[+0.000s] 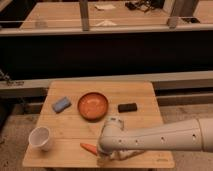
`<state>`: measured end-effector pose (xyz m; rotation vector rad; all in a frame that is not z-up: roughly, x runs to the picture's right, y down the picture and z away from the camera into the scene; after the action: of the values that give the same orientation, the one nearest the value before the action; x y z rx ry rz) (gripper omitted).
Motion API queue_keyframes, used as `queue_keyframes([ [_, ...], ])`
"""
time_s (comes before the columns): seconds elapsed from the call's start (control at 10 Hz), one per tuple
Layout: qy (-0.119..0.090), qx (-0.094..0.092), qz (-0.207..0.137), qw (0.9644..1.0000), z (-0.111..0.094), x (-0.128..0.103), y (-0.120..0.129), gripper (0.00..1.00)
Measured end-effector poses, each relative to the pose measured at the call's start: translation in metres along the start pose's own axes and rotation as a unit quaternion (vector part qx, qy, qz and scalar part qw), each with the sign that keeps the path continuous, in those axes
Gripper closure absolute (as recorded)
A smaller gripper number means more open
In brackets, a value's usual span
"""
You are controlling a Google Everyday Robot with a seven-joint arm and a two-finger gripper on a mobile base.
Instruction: Drag the pepper across the table
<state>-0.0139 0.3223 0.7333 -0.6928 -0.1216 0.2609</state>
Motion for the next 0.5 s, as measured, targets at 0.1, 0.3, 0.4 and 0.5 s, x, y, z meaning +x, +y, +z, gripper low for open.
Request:
queue_keyframes([
  [0.1,0.0,0.0,0.001,1.0,-0.0002,-0.0002,-0.0004,0.32],
  [0.3,-0.001,0.0,0.004,1.0,-0.0002,-0.001,-0.0011,0.32],
  [0.4,-0.001,0.0,0.005,1.0,0.0,-0.0013,-0.0014,0.32],
  [0.5,-0.002,0.0,0.006,1.0,0.0001,-0.0017,-0.0015,0.32],
])
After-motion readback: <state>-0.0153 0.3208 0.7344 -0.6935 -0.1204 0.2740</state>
